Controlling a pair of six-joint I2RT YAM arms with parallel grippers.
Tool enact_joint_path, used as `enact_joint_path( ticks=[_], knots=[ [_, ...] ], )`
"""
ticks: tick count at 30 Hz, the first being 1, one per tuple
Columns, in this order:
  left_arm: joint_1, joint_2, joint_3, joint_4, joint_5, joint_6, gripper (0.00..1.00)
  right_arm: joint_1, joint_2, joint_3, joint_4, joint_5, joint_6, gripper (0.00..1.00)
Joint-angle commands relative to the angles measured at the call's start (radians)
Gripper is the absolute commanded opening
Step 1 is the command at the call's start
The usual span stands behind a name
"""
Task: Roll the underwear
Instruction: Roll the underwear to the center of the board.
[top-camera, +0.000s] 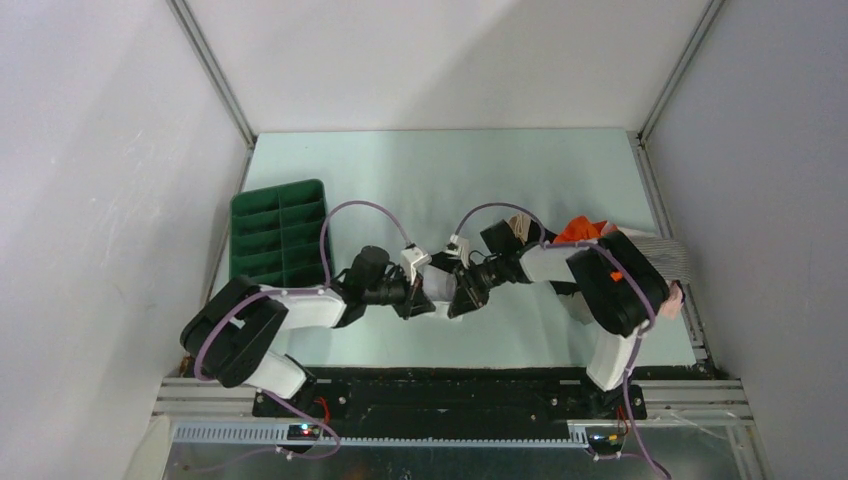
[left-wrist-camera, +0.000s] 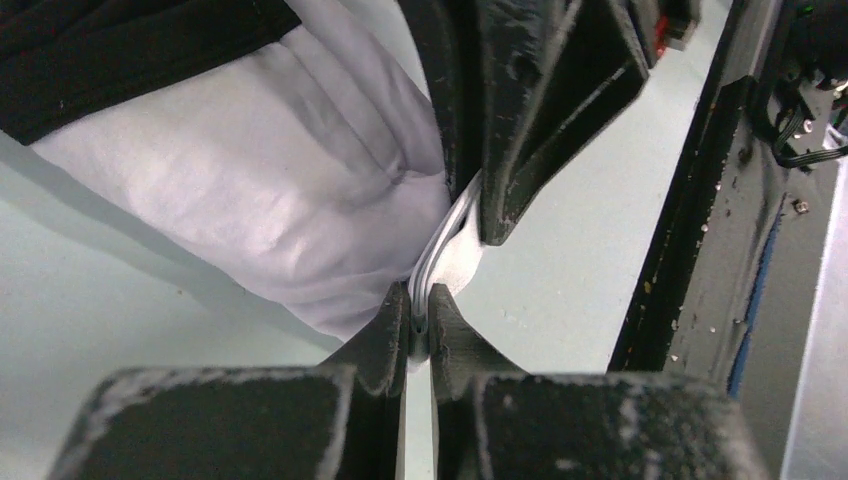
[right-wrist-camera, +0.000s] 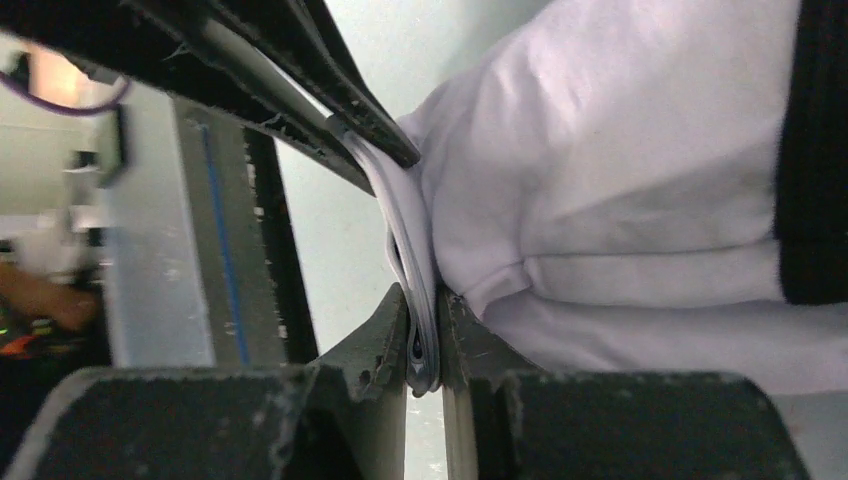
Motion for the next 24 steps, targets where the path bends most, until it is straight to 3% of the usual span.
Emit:
enact_joint_path(
  ticks=[1,4,8,10,13,15,20,24],
  knots=[
    [0.056,0.039,0.055,-0.134,0.013,-0.033,0.00,-0.060,0.154,0.107,-0.274,-0.130,0.036,0.00],
    [0.088,0.104,0.108,-0.198,0.012,-0.033,0.01,-0.086,0.268,0.199,-0.362,-0.162,0.038,0.00],
    [0.128,0.161,0.182,-0.288,-0.048,-0.039,0.19,-0.097,0.381,0.288,-0.466,-0.142,0.050,0.00],
    [0.137,0.125,0.181,-0.303,-0.086,-0.028,0.32,-0.094,0.430,0.330,-0.507,-0.126,0.055,0.00],
    [0.128,0.035,0.161,-0.306,-0.135,0.022,0.42,-0.093,0.480,0.369,-0.562,-0.109,0.068,0.00],
    [0.099,-0.044,0.151,-0.318,-0.172,0.097,0.44,-0.091,0.511,0.383,-0.570,-0.098,0.077,0.00],
    [-0.109,-0.257,0.004,-0.145,-0.265,0.559,0.48,-0.084,0.565,0.420,-0.595,-0.081,0.093,0.00],
    [-0.192,-0.231,-0.080,0.061,-0.319,0.769,0.55,-0.080,0.606,0.449,-0.620,-0.079,0.096,0.00]
  ],
)
